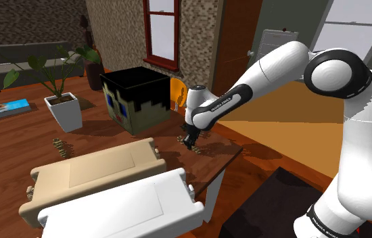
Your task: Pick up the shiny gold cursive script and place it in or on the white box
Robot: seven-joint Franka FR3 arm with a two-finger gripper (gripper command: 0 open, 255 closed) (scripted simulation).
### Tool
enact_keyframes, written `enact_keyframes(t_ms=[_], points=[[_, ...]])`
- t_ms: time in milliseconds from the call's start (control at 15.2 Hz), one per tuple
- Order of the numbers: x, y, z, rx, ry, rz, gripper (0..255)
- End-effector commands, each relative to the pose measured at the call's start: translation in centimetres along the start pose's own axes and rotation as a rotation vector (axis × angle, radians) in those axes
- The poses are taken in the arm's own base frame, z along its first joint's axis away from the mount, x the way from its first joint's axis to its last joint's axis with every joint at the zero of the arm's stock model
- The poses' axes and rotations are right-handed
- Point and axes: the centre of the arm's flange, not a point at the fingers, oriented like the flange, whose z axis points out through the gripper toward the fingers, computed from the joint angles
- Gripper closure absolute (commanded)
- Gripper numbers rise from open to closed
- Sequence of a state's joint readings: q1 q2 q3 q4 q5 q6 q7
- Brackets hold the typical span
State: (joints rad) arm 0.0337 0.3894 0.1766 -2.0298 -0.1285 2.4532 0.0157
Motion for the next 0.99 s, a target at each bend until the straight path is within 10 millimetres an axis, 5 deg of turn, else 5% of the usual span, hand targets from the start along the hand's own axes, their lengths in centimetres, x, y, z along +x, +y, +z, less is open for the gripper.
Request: enact_keyframes(t_ms=[0, 924], points=[[0.1, 0.0, -0.8, 0.000, 0.000, 0.000, 255], [0.4, 0.1, -8.2, 0.000, 0.000, 0.000, 255]])
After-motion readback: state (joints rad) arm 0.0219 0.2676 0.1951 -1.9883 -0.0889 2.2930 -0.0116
